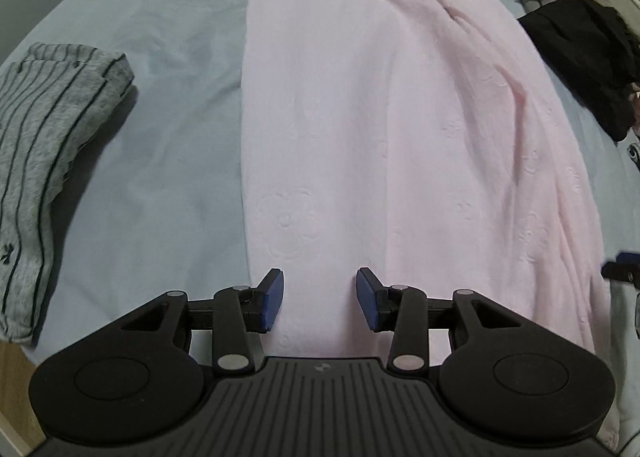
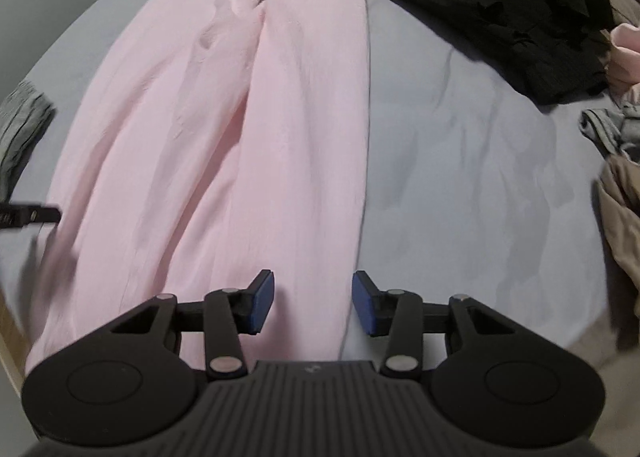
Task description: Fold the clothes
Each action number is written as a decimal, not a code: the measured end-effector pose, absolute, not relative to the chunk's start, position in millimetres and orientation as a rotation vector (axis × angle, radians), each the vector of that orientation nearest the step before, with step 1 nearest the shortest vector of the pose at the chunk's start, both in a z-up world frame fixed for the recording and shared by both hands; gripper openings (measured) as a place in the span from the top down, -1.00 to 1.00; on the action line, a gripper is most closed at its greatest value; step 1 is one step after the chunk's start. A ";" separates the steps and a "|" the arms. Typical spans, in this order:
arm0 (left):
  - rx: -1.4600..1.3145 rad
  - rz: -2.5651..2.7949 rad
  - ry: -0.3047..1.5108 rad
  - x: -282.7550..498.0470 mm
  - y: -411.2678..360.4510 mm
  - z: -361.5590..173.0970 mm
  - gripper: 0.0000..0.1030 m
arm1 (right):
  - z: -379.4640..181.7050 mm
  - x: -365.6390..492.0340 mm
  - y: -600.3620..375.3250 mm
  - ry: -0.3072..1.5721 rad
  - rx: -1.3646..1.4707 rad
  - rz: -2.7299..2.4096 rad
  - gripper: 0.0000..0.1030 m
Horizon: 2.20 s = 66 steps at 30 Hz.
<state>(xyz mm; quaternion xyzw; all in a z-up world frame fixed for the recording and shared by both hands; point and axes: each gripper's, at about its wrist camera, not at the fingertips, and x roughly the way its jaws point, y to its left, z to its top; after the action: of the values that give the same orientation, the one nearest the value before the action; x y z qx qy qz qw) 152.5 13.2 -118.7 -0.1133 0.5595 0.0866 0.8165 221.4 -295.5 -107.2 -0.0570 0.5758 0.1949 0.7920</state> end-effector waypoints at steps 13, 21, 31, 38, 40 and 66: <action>-0.227 0.210 1.244 147.1 49.0 -129.3 1.00 | -107.5 258.4 -324.9 1.267 -0.082 0.224 0.98; -0.291 0.291 1.238 129.7 70.8 -133.1 1.00 | -112.6 269.6 -370.9 1.305 -0.106 0.069 0.98; -0.347 0.258 1.124 156.1 71.9 -100.1 0.95 | -84.6 277.3 -334.5 1.195 -0.048 0.243 0.86; -0.306 0.196 1.098 200.8 67.2 -102.5 0.12 | -69.4 306.3 -302.3 1.144 -0.047 0.321 0.27; -0.315 0.181 1.103 215.6 73.6 -109.0 0.11 | -68.6 314.5 -290.1 1.133 -0.047 0.336 0.15; -0.301 0.069 1.172 345.9 150.2 -137.9 1.00 | -129.7 456.7 -224.0 1.220 -0.184 0.342 0.97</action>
<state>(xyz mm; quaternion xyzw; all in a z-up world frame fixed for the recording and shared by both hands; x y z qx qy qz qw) 345.9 150.2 -137.9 -0.1415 0.5506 0.0324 0.8220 456.7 -224.0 -129.7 -0.0860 0.5690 0.1595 0.8021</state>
